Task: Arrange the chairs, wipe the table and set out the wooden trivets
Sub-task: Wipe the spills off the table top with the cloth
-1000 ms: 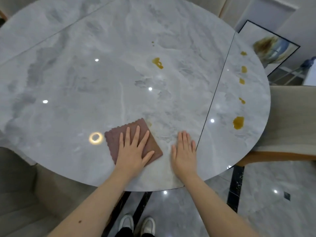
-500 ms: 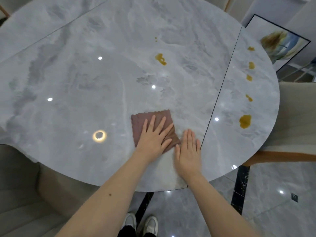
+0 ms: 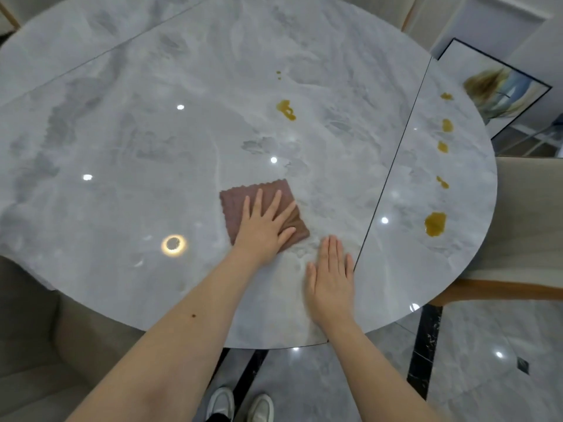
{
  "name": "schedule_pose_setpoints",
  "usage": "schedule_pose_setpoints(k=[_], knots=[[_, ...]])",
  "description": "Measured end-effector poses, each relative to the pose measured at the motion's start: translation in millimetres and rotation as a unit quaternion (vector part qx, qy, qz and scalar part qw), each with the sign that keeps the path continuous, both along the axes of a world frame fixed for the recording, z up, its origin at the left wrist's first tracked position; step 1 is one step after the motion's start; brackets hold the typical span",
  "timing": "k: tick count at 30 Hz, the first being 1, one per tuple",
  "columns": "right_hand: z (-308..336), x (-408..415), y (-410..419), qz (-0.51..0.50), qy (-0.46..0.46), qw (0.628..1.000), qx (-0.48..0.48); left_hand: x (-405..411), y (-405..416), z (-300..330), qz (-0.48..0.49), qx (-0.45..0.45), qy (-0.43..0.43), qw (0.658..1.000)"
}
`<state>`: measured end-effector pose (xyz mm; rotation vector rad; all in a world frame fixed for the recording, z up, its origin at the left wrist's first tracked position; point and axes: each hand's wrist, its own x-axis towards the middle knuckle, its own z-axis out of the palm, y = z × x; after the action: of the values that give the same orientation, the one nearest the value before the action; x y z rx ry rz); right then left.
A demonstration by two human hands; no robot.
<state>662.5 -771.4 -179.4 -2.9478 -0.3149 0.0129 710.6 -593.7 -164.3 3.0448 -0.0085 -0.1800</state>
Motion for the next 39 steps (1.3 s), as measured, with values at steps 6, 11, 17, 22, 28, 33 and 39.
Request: schedule_pose_setpoints(k=[6, 11, 17, 22, 28, 33, 39], knots=[[2.0, -2.8, -2.1, 0.017, 0.020, 1.000, -0.004, -66.7, 19.7, -5.7, -0.065, -0.022, -0.025, 0.997], [5.6, -2.0, 0.7, 0.009, 0.024, 1.000, -0.002, -108.8, 91.1, -5.6, 0.071, -0.046, -0.022, 0.996], [5.7, -3.8, 3.5, 0.000, 0.024, 1.000, 0.000, -60.7, 55.9, -0.5, 0.125, -0.036, -0.008, 0.991], [4.2, -3.3, -1.4, 0.010, 0.031, 0.999, -0.010, -57.8, -3.6, -0.5, -0.043, -0.022, 0.002, 0.999], [8.4, -5.4, -0.3, 0.014, 0.041, 0.999, -0.004, -138.3, 15.8, -11.2, -0.113, -0.026, -0.040, 0.992], [10.1, -6.4, 1.6, 0.007, 0.051, 0.999, -0.002, -112.9, 76.2, -6.3, 0.047, -0.016, -0.018, 0.999], [9.4, -4.6, 3.2, 0.002, 0.045, 0.999, -0.007, -43.2, 40.5, -2.4, 0.107, -0.030, -0.004, 0.994]])
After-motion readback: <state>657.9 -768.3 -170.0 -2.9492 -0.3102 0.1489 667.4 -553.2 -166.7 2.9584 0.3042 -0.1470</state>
